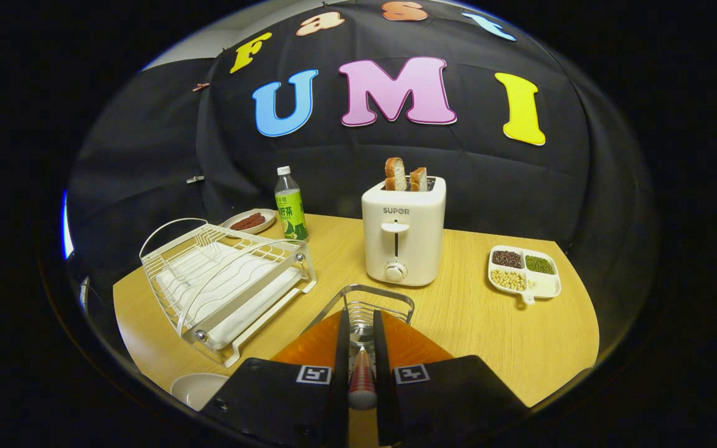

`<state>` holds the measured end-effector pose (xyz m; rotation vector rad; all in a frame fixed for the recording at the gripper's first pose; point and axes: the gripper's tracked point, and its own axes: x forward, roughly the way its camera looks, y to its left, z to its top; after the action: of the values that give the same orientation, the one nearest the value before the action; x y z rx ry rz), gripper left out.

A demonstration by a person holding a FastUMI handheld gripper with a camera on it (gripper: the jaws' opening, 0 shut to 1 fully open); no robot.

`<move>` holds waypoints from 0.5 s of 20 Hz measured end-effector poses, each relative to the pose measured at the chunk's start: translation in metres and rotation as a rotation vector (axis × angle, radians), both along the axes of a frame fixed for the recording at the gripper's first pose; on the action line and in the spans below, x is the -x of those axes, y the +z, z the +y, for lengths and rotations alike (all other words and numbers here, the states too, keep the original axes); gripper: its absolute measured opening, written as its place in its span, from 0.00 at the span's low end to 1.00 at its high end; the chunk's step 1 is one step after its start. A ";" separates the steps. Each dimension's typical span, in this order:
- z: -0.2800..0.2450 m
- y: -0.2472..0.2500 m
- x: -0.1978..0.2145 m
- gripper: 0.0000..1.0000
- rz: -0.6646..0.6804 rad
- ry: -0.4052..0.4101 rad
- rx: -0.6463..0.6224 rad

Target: Take the plate from the dish rack, then take the spoon from the basket and place it into the plate.

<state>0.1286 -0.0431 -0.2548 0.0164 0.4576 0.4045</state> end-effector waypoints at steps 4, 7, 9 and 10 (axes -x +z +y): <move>-0.006 0.025 0.000 0.21 -0.019 0.001 -0.021; -0.015 0.053 0.013 0.21 -0.066 0.032 0.000; -0.014 0.071 0.027 0.21 -0.087 0.069 -0.002; -0.010 0.080 0.036 0.21 -0.085 0.086 -0.017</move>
<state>0.0929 -0.0531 -0.1744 -0.0037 0.3722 0.4920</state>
